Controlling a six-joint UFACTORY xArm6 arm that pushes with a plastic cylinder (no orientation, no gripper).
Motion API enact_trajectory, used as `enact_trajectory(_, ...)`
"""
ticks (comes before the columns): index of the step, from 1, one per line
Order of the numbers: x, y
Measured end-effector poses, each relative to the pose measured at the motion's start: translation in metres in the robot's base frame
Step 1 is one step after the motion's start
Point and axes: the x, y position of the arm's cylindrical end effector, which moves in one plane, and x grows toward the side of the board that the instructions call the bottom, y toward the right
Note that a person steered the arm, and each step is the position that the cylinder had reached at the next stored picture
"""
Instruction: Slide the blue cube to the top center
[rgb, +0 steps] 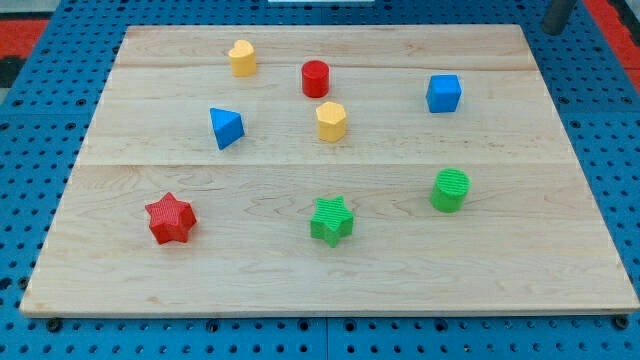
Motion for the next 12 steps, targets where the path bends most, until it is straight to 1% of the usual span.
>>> enact_trajectory(1, 0.0, -0.013)
enact_trajectory(2, 0.034, -0.005)
enact_trajectory(3, 0.044, 0.001)
enact_trajectory(6, 0.036, -0.004)
enact_trajectory(8, 0.071, -0.003)
enact_trajectory(11, 0.07, -0.002)
enact_trajectory(12, 0.078, -0.002)
